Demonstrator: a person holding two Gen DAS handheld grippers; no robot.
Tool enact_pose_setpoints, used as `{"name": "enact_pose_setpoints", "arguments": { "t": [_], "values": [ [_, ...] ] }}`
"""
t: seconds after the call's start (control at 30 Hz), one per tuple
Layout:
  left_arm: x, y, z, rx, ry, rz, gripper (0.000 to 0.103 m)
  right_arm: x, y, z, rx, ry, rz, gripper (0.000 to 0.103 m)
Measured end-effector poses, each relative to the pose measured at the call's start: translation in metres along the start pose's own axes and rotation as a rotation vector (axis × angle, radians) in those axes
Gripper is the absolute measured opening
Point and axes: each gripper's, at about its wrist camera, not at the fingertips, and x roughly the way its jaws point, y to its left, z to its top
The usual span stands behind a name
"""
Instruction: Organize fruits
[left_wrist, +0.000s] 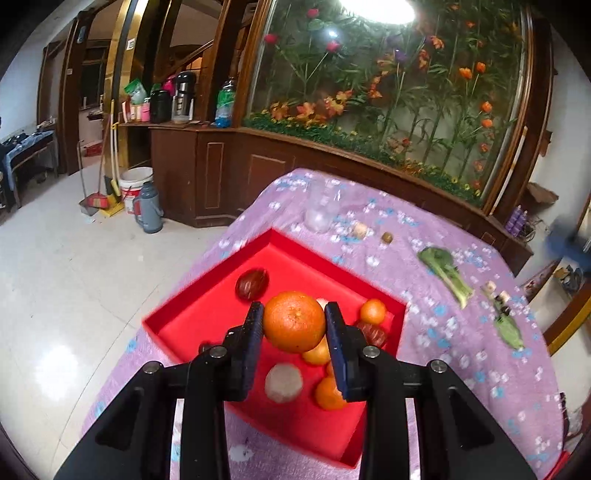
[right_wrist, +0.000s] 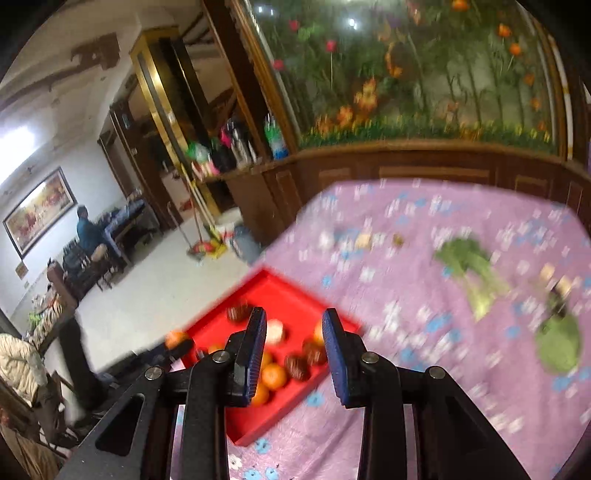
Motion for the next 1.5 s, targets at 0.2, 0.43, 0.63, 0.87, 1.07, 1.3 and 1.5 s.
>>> {"name": "enact_pose_setpoints", "arguments": {
  "t": [0.2,0.43,0.63,0.87,1.07,1.3,1.5],
  "values": [
    [-0.013,-0.002,0.062,0.025,-0.003,-0.038,0.032,-0.119,0.026,0.129,-0.052,-0.207,-0.030,0.035],
    [0.021,0.006,0.101,0.015,0.082,-0.064,0.032,-0.157,0.066,0.188,-0.134,-0.240,-0.111,0.045],
    [0.067,0.024,0.082,-0.066,0.186,-0.138,0.032,-0.069,0.045,0.114,-0.134,-0.042,-0.035,0.050],
    [0.125,0.031,0.033,-0.087,0.315,-0.085,0.032,0.044,-0.010,-0.009,0.040,0.108,0.133,0.050],
    [0.133,0.028,0.016,-0.043,0.318,0.000,0.042,0.106,-0.034,-0.064,0.133,0.223,0.138,0.050],
    [0.115,0.013,0.016,0.027,0.255,0.035,0.057,0.107,-0.032,-0.079,0.087,0.217,0.087,0.055],
    [0.071,-0.012,0.003,0.136,0.139,0.121,0.068,0.086,-0.022,-0.082,-0.034,0.160,-0.007,0.058]
  ]
}}
